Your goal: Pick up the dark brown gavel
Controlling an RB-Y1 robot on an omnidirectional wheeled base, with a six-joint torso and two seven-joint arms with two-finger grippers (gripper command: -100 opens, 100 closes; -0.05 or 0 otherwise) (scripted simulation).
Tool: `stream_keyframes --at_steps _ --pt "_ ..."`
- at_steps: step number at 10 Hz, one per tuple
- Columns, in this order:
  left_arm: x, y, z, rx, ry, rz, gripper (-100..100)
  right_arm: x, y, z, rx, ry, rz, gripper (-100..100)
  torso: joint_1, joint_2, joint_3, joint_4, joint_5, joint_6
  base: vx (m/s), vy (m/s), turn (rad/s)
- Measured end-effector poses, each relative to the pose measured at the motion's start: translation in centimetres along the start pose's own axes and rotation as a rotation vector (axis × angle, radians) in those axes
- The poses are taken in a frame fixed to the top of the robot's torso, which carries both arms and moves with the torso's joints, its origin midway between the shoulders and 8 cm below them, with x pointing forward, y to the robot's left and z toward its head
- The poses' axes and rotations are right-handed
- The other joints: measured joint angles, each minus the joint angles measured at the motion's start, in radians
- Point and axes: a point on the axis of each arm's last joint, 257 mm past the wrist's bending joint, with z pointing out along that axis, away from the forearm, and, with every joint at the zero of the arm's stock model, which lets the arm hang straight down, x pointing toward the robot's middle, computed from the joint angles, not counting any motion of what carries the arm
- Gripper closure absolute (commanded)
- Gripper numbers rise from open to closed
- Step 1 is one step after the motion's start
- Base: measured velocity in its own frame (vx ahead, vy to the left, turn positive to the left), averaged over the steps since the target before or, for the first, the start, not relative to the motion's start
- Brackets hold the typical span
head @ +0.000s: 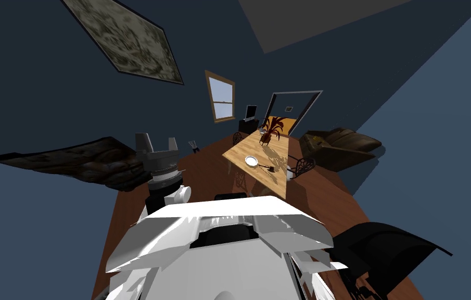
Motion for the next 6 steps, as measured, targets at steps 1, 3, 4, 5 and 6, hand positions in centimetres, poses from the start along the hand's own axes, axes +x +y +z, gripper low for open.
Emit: stream_keyframes --at_steps 1,3,4,5,6 --pt "0.0 0.0 0.0 0.0 0.0 0.0 0 0.3 -1.3 -1.1 0.04 0.019 -0.019 -100 0.0 -0.001 -0.001 0.0 0.0 0.0 0.023 0.007 0.075" --pt "0.0 0.0 0.0 0.0 0.0 0.0 0 0.4 -4.0 -2.0 0.098 0.041 -0.048 -100 0.0 -0.001 0.0 0.0 0.0 0.0 0.02 0.006 0.066" --pt "0.0 0.0 0.0 0.0 0.0 0.0 0 0.4 -5.6 -3.1 0.138 0.058 -0.068 -100 0.0 -0.001 -0.001 0.0 0.0 0.0 0.024 0.008 0.079" --pt "0.0 0.0 0.0 0.0 0.0 0.0 0 0.8 -8.1 -4.5 0.187 0.077 -0.088 -100 0.0 -0.001 -0.001 0.0 0.0 0.0 0.019 0.006 0.062" --pt "0.0 0.0 0.0 0.0 0.0 0.0 0 1.0 -10.0 -5.8 0.233 0.101 -0.116 -100 0.0 -0.001 0.0 0.0 0.0 0.0 0.023 0.008 0.074"
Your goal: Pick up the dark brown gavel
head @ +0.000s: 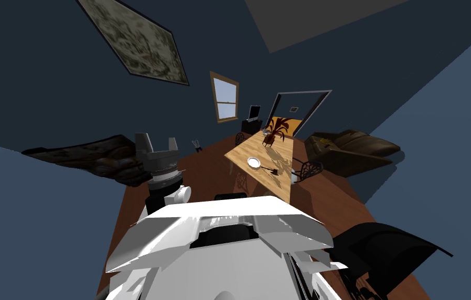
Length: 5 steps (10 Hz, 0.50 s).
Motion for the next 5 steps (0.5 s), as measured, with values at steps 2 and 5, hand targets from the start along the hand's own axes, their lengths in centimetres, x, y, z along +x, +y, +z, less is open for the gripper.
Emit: stream_keyframes --at_steps 2,5 --pt "0.0 0.0 0.0 0.0 0.0 0.0 0 0.2 -2.2 -1.5 0.061 0.03 -0.036 -100 0.0 -0.001 0.0 0.0 0.0 0.0 0.019 0.006 0.063" --pt "0.0 0.0 0.0 0.0 0.0 0.0 0 0.6 -3.4 -2.3 0.092 0.043 -0.053 -100 0.0 0.001 0.0 0.0 0.0 0.0 0.003 0.001 0.009"
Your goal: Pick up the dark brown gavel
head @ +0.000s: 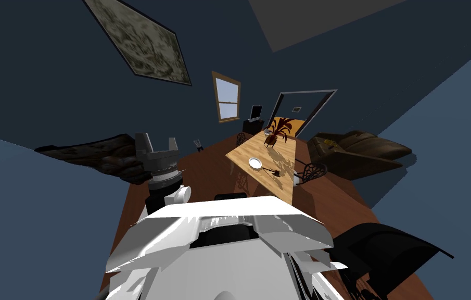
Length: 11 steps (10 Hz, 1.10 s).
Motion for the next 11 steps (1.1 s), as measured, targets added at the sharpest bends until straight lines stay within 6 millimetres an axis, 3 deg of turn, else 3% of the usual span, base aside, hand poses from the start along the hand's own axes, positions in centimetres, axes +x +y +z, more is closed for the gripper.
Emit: stream_keyframes --at_steps 6,11 --pt "0.0 0.0 0.0 0.0 0.0 0.0 0 0.0 0.0 0.0 0.0 0.0 0.0 -100 0.0 0.001 0.001 0.0 0.0 0.0 -0.001 -0.001 0.0" --pt "0.0 0.0 0.0 0.0 0.0 0.0 0 2.1 -4.7 -2.5 0.093 0.052 -0.007 -100 0.0 -0.001 -0.001 0.0 0.0 0.0 0.026 0.008 0.083"
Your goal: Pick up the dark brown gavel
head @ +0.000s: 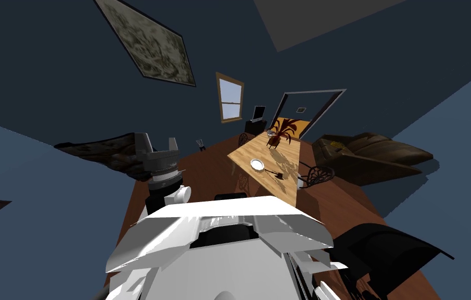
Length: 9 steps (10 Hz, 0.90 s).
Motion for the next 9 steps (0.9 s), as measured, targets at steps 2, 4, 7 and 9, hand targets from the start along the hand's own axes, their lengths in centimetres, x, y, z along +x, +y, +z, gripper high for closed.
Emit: stream_keyframes --at_steps 2,4,7,9 --pt "0.0 0.0 0.0 0.0 0.0 0.0 0 0.11 -0.86 -0.6 0.016 0.009 -0.004 -100 -0.001 0.002 0.001 0.0 0.0 0.0 -0.008 -0.003 -0.021" --pt "0.0 0.0 0.0 0.0 0.0 0.0 0 0.13 -1.0 -0.72 0.017 0.01 -0.003 -100 0.0 0.002 0.001 0.0 0.0 0.0 0.002 0.0 0.008" --pt "0.0 0.0 0.0 0.0 0.0 0.0 0 0.15 -1.0 -0.74 0.017 0.01 -0.003 -100 0.0 0.002 0.001 0.001 0.0 0.0 0.0 0.0 -0.001" --pt "0.0 0.0 0.0 0.0 0.0 0.0 0 0.14 -1.0 -0.73 0.017 0.01 -0.003 -100 0.0 0.002 0.001 0.0 0.0 0.0 0.011 0.001 0.049"
